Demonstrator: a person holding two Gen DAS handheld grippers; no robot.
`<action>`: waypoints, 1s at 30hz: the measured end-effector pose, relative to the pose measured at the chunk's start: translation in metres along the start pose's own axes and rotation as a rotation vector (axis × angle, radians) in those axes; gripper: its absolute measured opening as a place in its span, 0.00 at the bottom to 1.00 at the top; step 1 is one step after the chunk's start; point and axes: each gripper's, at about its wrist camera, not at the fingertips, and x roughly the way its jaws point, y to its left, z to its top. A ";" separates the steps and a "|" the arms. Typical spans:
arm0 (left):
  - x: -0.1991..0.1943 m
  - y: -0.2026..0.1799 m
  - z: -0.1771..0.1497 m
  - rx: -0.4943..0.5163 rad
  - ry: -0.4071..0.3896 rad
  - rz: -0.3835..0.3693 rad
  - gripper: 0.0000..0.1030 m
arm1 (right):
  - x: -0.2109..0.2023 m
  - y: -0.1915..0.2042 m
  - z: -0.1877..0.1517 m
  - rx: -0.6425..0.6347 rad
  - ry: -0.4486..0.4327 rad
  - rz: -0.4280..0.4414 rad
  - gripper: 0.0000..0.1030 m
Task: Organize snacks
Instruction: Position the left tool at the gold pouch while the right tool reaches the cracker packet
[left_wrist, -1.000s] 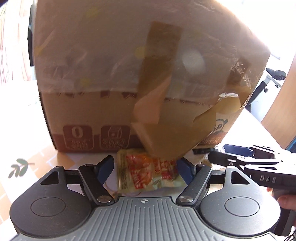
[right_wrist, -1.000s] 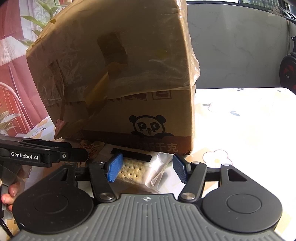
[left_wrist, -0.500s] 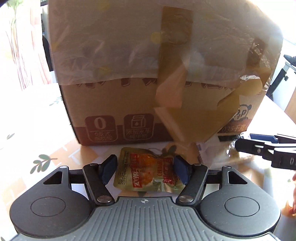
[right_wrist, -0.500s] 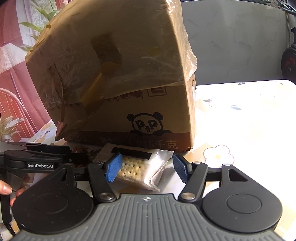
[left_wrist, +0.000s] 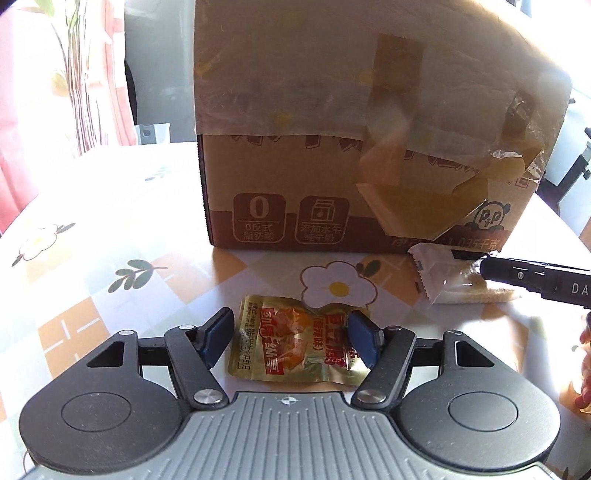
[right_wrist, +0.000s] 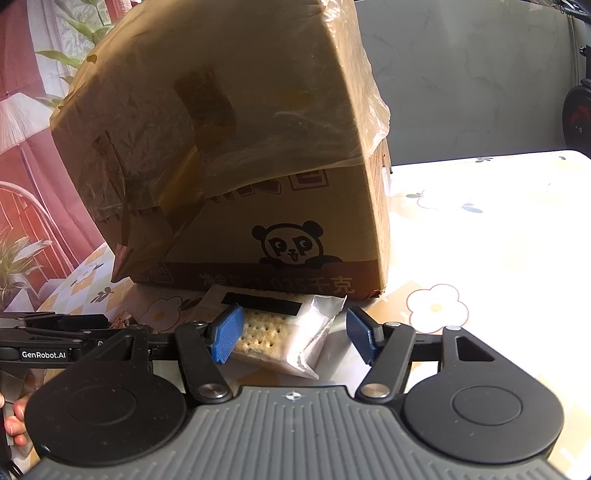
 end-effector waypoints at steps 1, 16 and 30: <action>0.000 0.002 0.001 -0.007 0.003 -0.001 0.68 | 0.000 0.000 0.000 0.000 0.000 0.000 0.63; -0.038 0.043 0.003 0.109 0.008 -0.038 0.69 | 0.000 0.004 -0.003 -0.028 -0.009 -0.004 0.63; -0.016 0.012 -0.001 0.361 -0.001 -0.108 0.69 | 0.000 0.010 -0.006 -0.052 -0.009 -0.005 0.63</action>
